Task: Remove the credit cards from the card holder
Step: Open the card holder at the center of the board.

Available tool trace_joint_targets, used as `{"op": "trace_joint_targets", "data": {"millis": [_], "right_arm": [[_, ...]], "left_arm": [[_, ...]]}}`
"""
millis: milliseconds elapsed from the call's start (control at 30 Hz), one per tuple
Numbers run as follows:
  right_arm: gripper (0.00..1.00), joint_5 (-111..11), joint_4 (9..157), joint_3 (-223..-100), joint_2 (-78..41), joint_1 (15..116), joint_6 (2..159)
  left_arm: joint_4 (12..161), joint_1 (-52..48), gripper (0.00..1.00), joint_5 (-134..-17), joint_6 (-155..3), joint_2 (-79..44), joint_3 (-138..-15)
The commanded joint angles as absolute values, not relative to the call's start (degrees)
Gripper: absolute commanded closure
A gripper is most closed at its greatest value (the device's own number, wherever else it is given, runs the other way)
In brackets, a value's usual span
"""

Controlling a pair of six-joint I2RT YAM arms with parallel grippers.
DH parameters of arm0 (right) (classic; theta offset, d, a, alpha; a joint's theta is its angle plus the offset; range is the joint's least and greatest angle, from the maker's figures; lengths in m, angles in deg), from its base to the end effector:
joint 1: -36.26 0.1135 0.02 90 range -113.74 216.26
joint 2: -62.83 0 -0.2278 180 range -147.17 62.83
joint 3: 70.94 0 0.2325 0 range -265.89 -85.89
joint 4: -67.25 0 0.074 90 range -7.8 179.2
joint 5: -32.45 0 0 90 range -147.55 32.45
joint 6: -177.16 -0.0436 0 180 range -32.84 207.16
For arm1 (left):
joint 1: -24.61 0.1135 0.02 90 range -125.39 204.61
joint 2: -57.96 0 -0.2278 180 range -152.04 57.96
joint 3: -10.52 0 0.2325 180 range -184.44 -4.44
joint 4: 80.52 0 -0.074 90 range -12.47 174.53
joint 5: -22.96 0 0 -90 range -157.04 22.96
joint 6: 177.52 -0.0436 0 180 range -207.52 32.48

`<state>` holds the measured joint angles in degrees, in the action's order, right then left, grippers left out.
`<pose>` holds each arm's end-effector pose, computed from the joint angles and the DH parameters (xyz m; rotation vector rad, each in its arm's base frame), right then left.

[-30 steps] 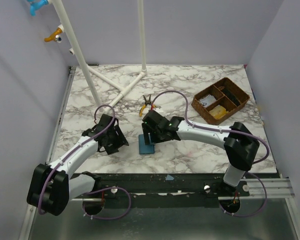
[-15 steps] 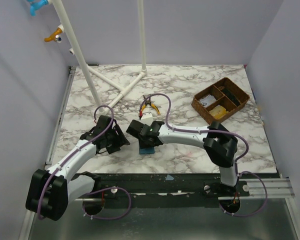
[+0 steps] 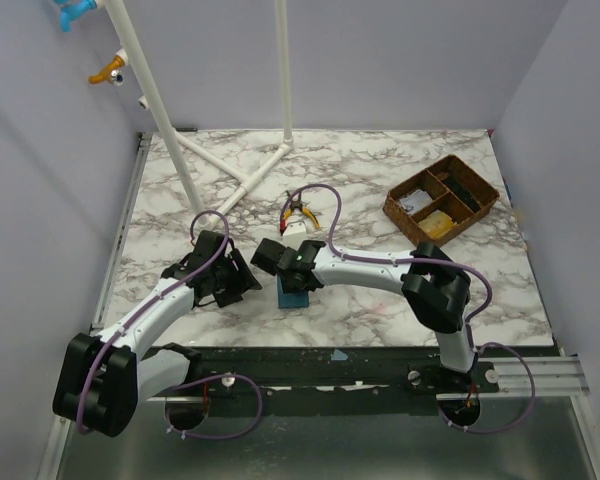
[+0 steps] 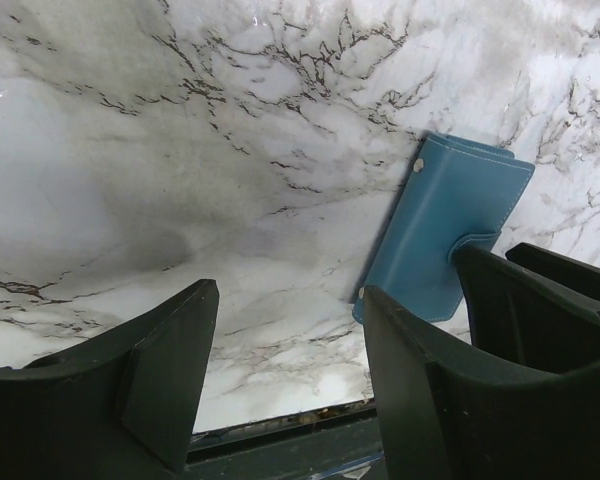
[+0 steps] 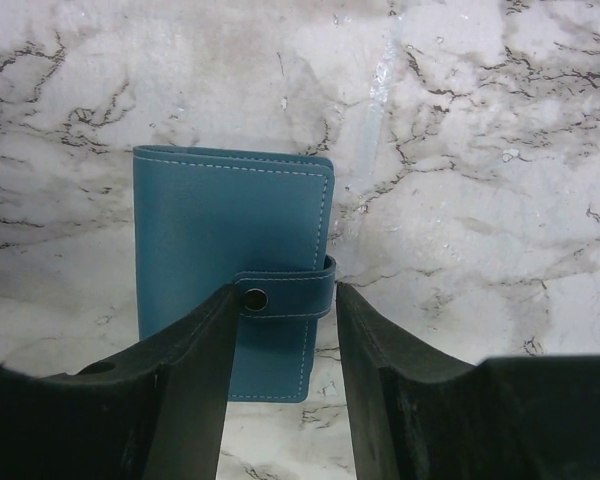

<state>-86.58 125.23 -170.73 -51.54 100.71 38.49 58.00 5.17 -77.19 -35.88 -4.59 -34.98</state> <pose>0.1798 0.3270 0.1555 -0.2503 2.5456 -0.0375 0.1844 -0.0732 0.1478 -0.6898 2.6357 -0.6429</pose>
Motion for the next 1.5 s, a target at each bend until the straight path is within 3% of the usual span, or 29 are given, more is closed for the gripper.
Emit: {"op": "trace_joint_targets", "data": {"millis": [0, 733, 867, 1200, 1467], "right_arm": [[0.53, -87.93, 124.33, -171.23, -51.84, 100.90, 37.63], [0.53, -85.04, 122.19, -169.84, -54.04, 101.05, 37.75], [0.61, -85.22, 122.45, -168.36, -54.03, 101.04, 36.78], [0.98, -83.04, 118.26, -161.95, -51.34, 100.99, 34.89], [0.99, -80.60, 111.14, -157.00, -46.86, 100.78, 35.03]], "left_arm": [[58.35, 5.49, 0.39, -78.30, -36.77, -4.99, -35.66], [58.12, 5.49, 0.39, -78.38, -36.70, -5.41, -35.88], [58.16, 5.54, 0.39, -78.30, -36.71, -5.50, -35.79], [60.35, 5.04, 0.45, -81.35, -37.17, -6.86, -36.13], [63.32, 1.49, 0.59, -84.40, -36.17, -8.64, -38.30]]}}
